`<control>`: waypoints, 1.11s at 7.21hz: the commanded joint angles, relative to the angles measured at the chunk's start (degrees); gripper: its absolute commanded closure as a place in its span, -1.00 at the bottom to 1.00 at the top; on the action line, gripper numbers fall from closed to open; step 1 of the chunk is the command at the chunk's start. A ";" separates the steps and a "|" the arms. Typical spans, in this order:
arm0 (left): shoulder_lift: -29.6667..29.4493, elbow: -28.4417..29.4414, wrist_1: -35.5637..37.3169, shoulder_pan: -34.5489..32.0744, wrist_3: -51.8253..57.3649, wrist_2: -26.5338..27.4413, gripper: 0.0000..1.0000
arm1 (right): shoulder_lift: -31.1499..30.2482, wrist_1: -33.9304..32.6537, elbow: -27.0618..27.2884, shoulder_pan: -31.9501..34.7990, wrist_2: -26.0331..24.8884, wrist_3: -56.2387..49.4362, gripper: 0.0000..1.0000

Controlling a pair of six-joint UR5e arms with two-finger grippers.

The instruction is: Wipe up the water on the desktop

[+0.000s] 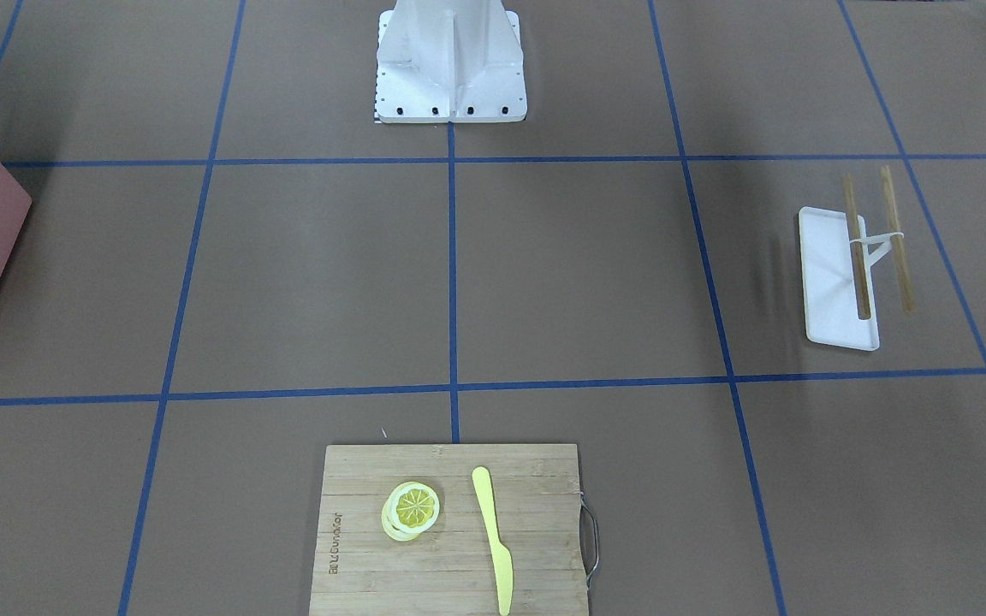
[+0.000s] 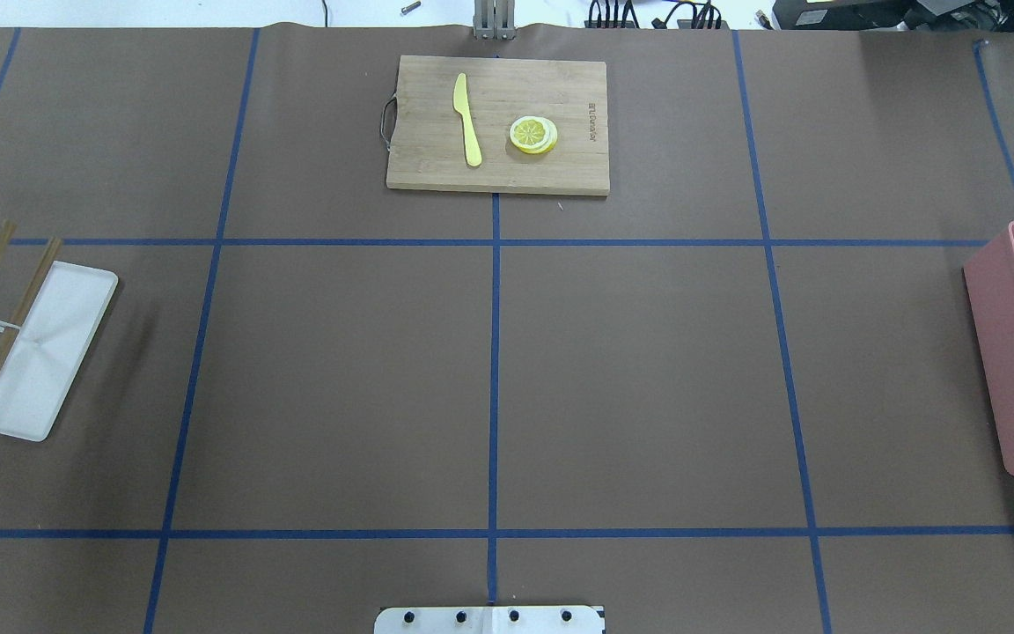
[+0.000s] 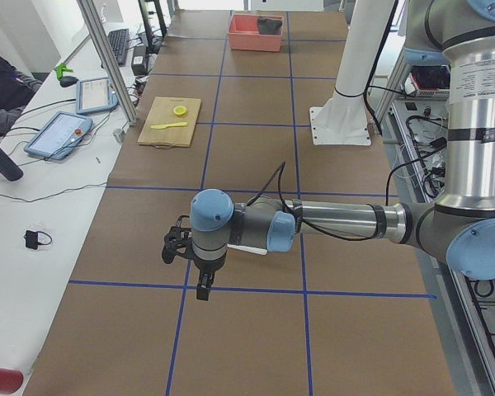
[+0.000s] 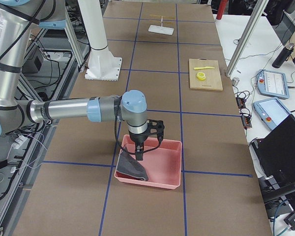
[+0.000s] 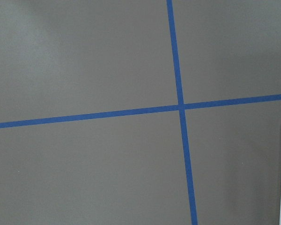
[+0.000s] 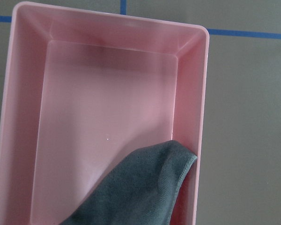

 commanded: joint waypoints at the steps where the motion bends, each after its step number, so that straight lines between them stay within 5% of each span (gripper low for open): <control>1: 0.09 0.09 0.18 0.00 0.16 -0.05 -0.97 | 0.46 3.99 -1.23 0.10 4.79 -0.34 -1.00; 8: 1.32 0.00 0.18 0.09 0.25 -0.05 -0.97 | 0.02 6.31 -1.84 0.10 5.35 -0.26 -1.00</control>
